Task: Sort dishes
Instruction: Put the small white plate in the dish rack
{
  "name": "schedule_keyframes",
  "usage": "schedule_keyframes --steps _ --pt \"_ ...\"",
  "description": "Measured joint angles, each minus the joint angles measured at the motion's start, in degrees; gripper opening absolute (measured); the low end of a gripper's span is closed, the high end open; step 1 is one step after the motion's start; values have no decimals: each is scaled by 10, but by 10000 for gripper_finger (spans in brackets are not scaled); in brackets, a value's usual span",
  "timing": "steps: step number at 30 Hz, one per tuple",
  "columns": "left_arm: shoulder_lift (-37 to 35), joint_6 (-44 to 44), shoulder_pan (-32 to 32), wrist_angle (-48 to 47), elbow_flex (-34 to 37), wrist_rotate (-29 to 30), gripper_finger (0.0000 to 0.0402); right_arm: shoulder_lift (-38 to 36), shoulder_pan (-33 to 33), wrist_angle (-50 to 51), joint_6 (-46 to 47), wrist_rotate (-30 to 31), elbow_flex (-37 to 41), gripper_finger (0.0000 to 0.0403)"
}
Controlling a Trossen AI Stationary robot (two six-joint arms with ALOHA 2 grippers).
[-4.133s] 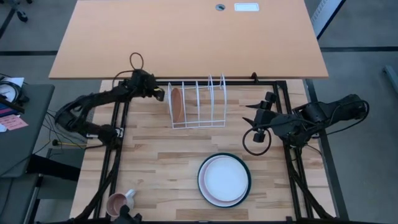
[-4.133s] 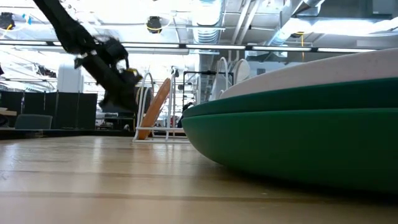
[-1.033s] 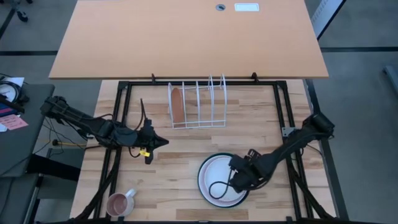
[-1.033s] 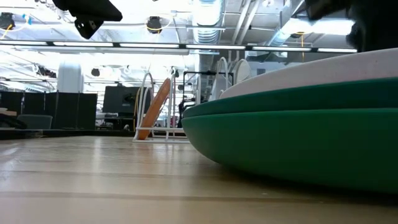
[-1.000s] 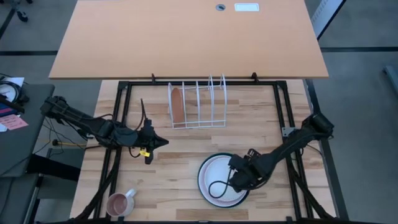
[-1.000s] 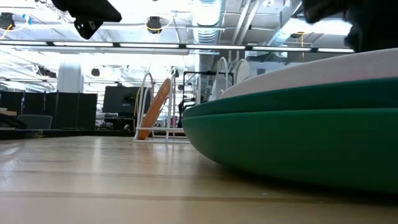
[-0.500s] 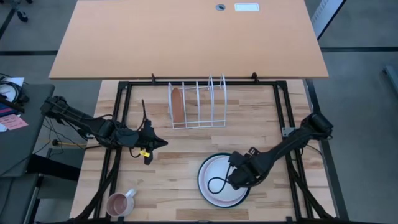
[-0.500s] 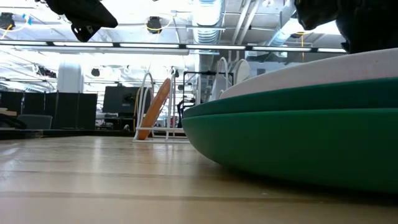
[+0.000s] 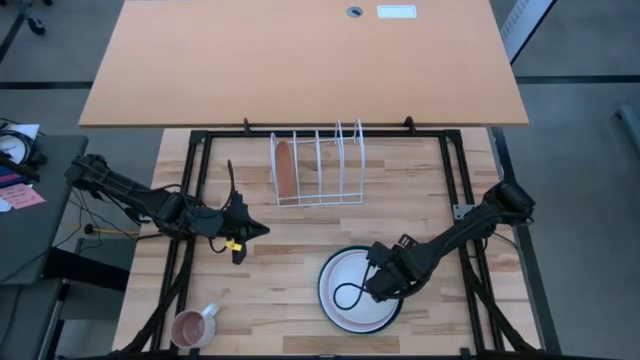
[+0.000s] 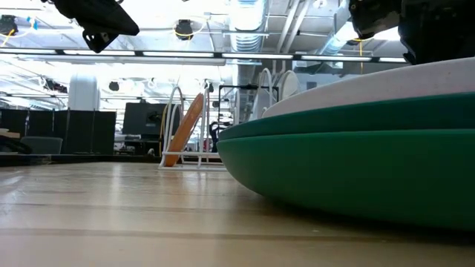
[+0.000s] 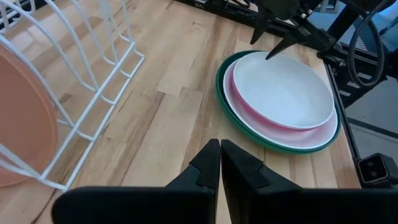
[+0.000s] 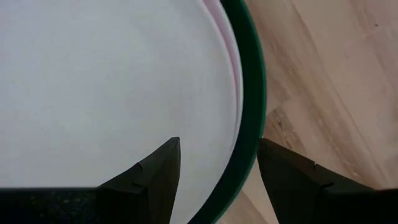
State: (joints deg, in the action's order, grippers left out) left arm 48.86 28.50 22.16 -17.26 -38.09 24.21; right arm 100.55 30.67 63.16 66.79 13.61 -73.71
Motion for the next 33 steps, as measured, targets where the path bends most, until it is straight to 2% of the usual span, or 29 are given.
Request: schedule_keyframes --steps 9,15,22,27,33 --pt "0 3 0 -1 0 0 10 0 -9 9 5 16 0 217" --pt "0 3 0 -1 0 0 10 0 -9 9 -7 59 0 217" --pt "0 9 0 -1 0 0 11 0 -8 6 -4 58 0 217" --pt "0 13 0 -1 0 0 10 0 -8 -8 -4 18 0 217" --pt "0 16 0 -1 0 -1 11 0 -9 1 3 15 0 217"
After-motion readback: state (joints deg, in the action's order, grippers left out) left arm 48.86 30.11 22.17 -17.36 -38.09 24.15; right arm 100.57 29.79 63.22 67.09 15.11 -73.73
